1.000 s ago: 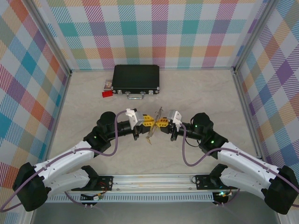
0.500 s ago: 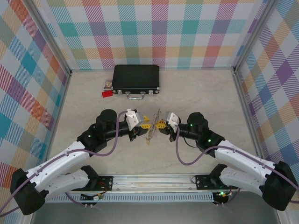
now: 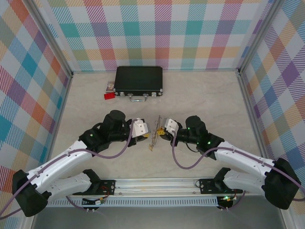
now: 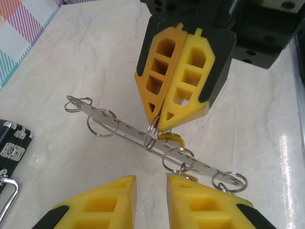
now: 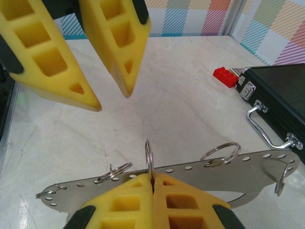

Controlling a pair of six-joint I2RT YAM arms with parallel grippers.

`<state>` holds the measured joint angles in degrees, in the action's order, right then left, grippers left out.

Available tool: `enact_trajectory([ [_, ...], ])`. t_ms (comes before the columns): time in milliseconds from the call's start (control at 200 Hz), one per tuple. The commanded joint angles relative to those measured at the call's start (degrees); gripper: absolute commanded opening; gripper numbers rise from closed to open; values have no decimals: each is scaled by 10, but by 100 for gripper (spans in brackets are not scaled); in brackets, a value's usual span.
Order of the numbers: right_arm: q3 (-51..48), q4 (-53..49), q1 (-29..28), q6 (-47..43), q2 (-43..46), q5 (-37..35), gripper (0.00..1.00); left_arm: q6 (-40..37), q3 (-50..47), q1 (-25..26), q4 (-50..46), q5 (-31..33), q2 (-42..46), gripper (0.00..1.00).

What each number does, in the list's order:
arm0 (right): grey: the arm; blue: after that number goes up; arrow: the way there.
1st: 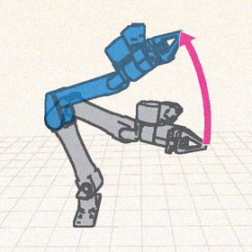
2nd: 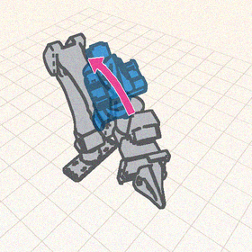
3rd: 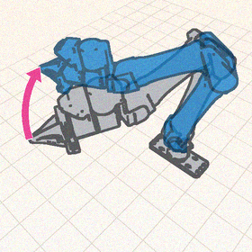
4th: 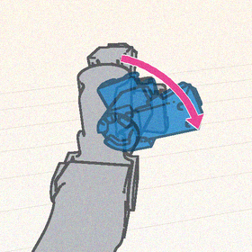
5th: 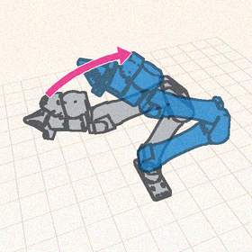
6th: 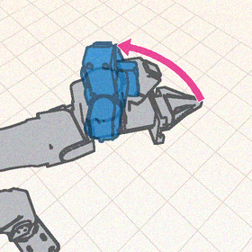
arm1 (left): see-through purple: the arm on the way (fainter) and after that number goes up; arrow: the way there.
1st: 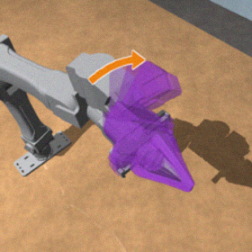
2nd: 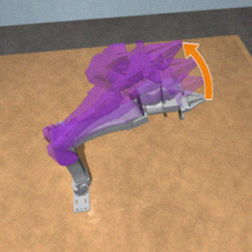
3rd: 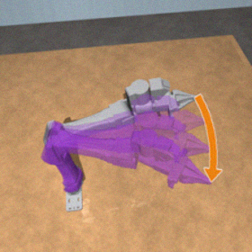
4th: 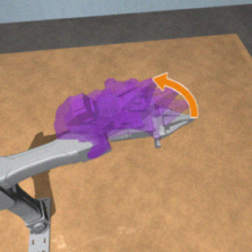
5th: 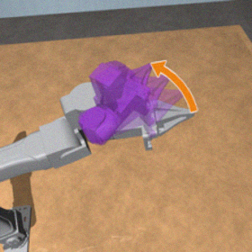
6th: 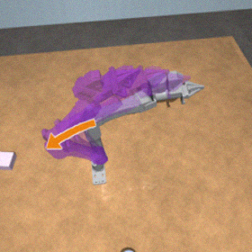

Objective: Put the keys on the keyring

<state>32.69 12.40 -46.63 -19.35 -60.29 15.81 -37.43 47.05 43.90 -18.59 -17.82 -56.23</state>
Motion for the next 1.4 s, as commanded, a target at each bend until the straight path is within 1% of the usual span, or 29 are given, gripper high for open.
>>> enact_trajectory([
  [0, 17, 22, -9, -20, -2, -6, 0, -35, 10, 10, -6, 8, -11, 22],
  [400, 17, 24, -30, -34, -8, -17, 0, -41, 23, 31, 6, 7, -47, 20],
  [835, 22, 20, -44, -42, -17, -24, 0, -37, 28, 34, 10, 7, -44, 18],
  [1140, 8, 36, -45, -36, -3, -55, 0, -35, 10, 34, 17, 35, -14, 17],
  [1290, 10, 36, -44, -38, -3, -47, 0, -36, 4, 34, 18, 41, -6, 18],
  [1395, 10, 35, -44, -38, -6, -37, 0, -36, 11, 35, 16, 30, -17, 18],
])
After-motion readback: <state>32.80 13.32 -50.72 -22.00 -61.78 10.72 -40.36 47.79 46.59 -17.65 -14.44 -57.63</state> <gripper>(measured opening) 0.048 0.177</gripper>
